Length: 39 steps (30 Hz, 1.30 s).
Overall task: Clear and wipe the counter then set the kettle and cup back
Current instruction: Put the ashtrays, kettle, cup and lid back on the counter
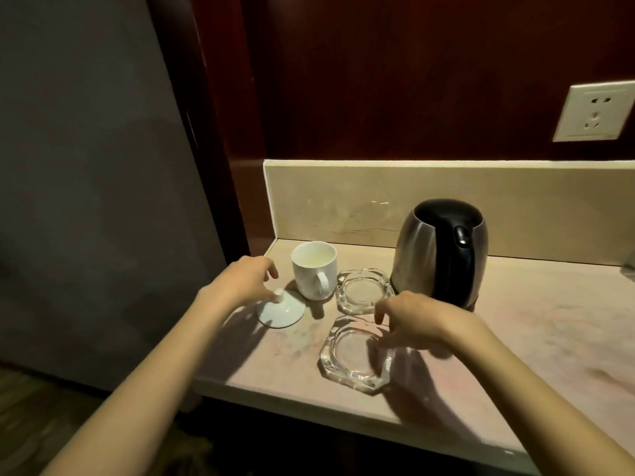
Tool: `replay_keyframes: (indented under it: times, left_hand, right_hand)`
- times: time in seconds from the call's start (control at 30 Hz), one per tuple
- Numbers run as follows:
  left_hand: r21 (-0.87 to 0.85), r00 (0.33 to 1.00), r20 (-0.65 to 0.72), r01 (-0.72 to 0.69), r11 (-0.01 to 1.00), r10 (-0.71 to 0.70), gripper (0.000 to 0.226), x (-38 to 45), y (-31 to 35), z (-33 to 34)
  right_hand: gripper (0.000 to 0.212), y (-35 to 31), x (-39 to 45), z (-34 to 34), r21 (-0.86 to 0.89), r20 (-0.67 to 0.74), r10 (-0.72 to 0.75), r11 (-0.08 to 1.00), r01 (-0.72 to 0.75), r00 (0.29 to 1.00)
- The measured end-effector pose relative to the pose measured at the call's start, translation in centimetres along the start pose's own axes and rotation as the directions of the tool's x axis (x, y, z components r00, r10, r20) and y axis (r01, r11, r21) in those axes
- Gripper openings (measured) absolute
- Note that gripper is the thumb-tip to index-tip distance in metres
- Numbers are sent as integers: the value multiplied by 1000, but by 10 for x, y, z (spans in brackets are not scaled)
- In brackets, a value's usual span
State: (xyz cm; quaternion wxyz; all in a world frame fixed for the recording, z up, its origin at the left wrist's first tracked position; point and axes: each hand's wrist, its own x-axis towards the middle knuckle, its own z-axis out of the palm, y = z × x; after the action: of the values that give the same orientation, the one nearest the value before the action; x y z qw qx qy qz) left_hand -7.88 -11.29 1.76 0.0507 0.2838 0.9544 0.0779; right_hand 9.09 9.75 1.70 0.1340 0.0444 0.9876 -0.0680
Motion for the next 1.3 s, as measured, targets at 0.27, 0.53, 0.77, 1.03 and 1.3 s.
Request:
replay_keyframes:
  times: [0.27,0.53,0.77,1.03,1.3]
  left_hand:
    - [-69,994,68,-82,994,86,29,18,-7,21]
    - [-84,994,-13,-112,990,111,16,19,-7,24]
    - [-132,994,-47,-109,985,104,11,18,-17,26]
    - [-75,985,-77,-163,984,157,14,-5,-22,-22]
    - [-102,953,-130,-287,953,273,9,-52,18,-89]
  right_hand:
    - [37,-15,55,-15,210,-182,-26,976,65,983]
    - [30,-31,87,-1,379,-369,97,924,54,925]
    - [21,-34,96,15,439,-462,151,895,78,874]
    - [15,-10,69,19,419,-570,63,880,224,819]
    - [14,12,-10,-10,612,-537,43,707,354,843]
